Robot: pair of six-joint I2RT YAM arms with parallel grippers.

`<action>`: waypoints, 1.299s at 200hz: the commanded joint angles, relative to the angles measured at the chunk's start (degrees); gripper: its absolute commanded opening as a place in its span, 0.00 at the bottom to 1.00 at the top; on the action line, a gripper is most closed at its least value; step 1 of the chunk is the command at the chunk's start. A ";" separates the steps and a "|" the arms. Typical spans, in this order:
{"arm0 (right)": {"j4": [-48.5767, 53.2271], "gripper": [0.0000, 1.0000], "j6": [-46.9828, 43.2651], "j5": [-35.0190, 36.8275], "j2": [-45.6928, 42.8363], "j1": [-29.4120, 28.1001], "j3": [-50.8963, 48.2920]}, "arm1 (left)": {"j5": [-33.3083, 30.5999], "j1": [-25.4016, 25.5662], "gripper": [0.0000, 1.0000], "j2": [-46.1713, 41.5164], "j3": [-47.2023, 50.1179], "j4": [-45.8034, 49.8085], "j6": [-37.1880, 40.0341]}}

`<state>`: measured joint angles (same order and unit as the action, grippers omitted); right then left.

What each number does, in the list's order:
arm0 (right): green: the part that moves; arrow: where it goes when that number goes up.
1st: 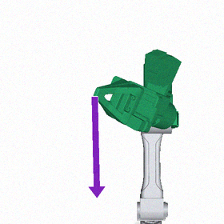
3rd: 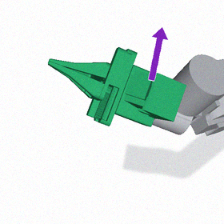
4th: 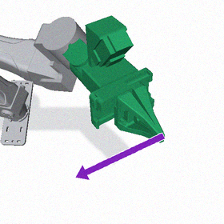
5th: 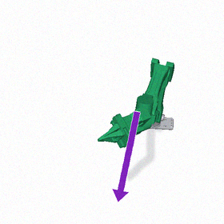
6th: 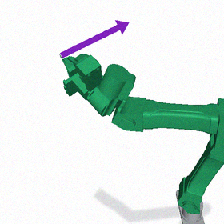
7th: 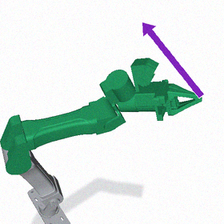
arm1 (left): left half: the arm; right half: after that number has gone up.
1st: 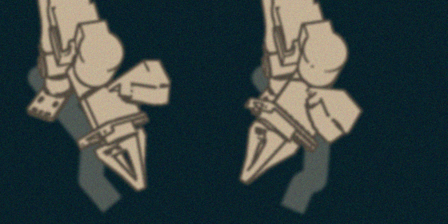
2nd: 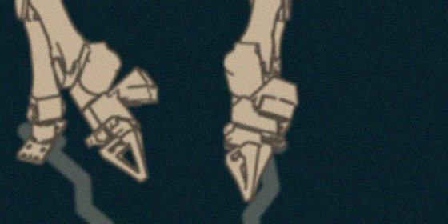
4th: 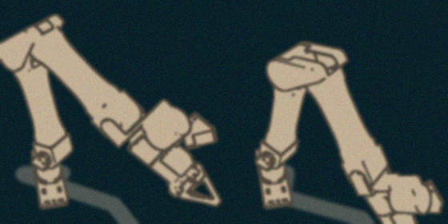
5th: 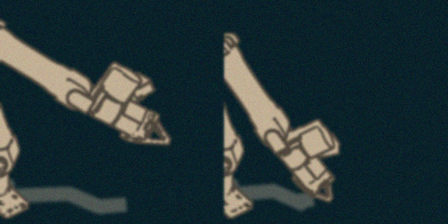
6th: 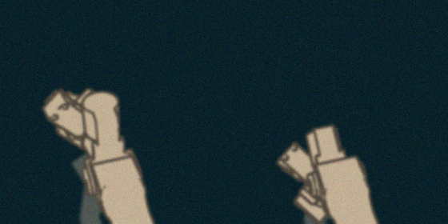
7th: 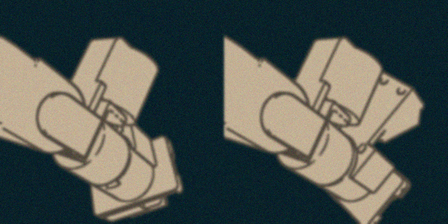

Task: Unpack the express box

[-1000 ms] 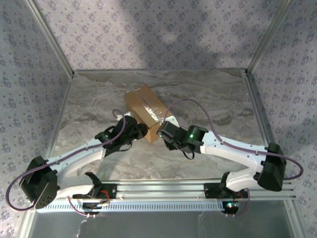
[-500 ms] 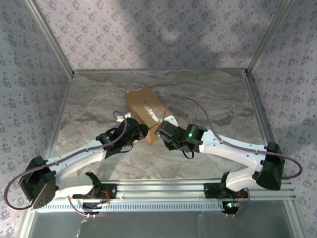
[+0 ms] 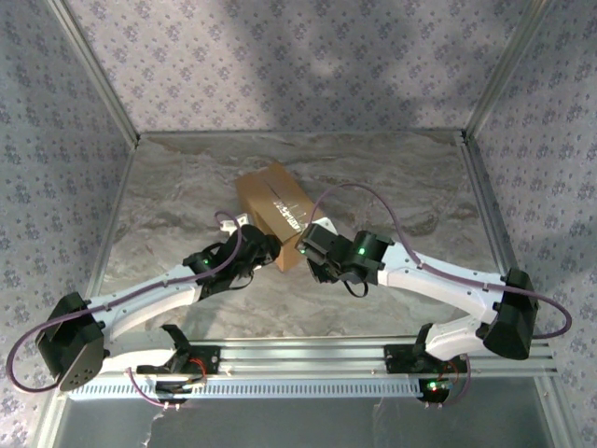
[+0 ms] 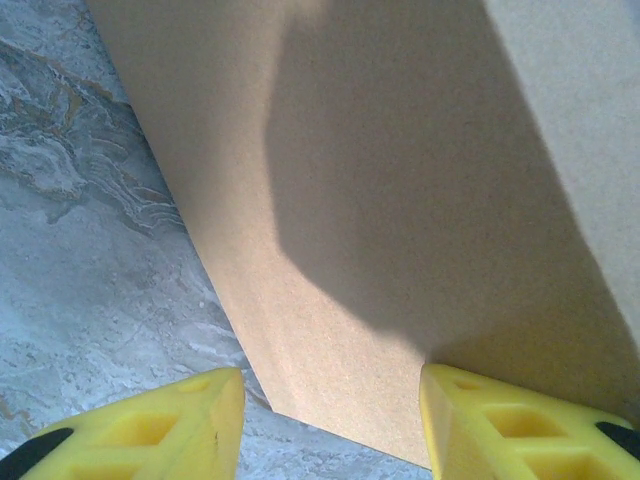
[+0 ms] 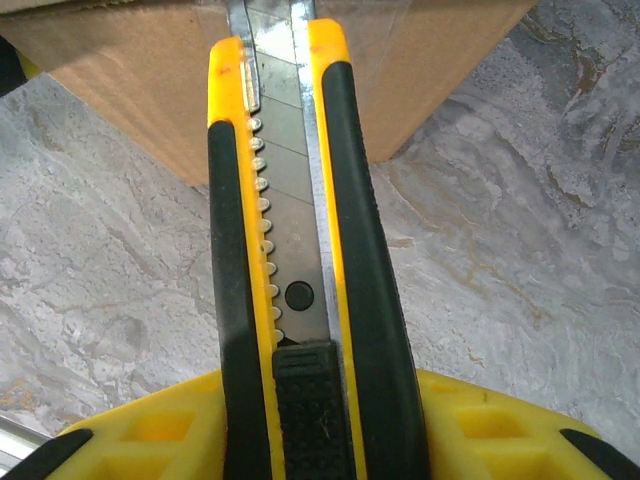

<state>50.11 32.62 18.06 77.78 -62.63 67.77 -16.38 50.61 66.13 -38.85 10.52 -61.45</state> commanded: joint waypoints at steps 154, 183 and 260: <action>-3.71 0.00 -4.82 -5.59 3.99 -4.42 4.54 | 1.57 3.88 0.51 2.78 -5.24 -6.39 -0.51; -3.60 0.00 -4.94 -5.50 4.60 -4.89 5.14 | 1.42 3.88 0.50 2.85 -5.36 -6.35 -0.43; -2.95 0.00 -4.77 -5.19 4.53 -4.80 4.84 | 0.59 3.97 0.50 1.80 -5.53 -5.37 -0.17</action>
<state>52.38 32.58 20.64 81.17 -64.45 70.54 -19.38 52.31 68.42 -40.27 12.23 -62.70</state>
